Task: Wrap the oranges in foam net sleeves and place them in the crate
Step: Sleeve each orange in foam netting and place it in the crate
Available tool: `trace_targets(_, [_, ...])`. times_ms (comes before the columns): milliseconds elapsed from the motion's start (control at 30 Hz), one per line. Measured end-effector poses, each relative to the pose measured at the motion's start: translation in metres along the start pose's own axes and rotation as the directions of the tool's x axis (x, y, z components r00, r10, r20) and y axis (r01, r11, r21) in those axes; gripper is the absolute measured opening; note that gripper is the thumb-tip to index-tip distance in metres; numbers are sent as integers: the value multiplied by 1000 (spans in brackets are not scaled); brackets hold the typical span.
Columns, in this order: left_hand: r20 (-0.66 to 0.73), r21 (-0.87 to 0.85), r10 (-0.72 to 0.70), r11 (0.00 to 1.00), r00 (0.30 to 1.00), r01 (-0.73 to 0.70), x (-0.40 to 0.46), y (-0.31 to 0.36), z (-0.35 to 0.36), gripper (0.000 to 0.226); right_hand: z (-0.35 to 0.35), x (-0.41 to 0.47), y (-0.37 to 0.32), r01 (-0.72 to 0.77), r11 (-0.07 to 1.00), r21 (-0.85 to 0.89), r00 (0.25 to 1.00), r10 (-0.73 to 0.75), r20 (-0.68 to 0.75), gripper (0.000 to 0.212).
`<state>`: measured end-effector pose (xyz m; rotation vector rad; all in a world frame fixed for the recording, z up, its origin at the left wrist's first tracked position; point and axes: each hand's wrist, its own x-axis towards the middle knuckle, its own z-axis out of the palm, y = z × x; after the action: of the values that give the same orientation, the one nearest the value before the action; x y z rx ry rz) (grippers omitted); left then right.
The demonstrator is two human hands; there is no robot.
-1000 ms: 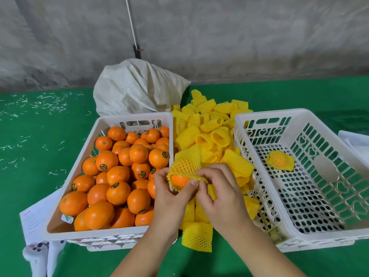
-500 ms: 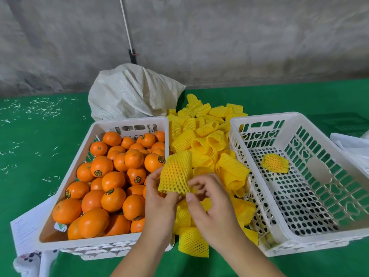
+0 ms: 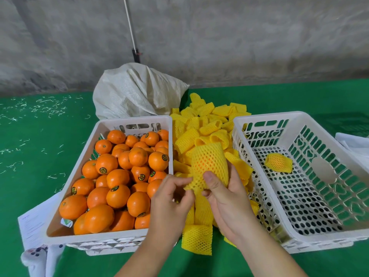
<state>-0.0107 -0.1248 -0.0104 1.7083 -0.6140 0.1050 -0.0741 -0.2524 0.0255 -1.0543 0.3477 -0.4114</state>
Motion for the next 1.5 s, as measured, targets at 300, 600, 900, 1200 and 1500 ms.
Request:
trace_targets(300, [139, 574, -23, 817, 990, -61, 28, -24, -44, 38, -97, 36, -43, -15, 864, -504, 895, -213, -393, 82])
trace_targets(600, [507, 812, -511, 553, 694, -185, 60, -54, -65, 85, -125, 54, -19, -17, 270, -963, 916, -381, -123, 57])
trace_targets(900, [268, 561, -194, 828, 944, 11, 33, -49, -68, 76, -77, 72, 47, 29, 71, -997, 976, 213, 43, 50])
trace_targets(1200, [349, -405, -415, 742, 840, 535, 16, -9, -52, 65, 16, 30, 44, 227, 589, -776, 943, -333, 23, 49])
trace_targets(1500, [454, -371, -419, 714, 787, 594, 18, -28, -70, 83, 41, 19, 43, 192, 638, -745, 948, -318, -28, 16])
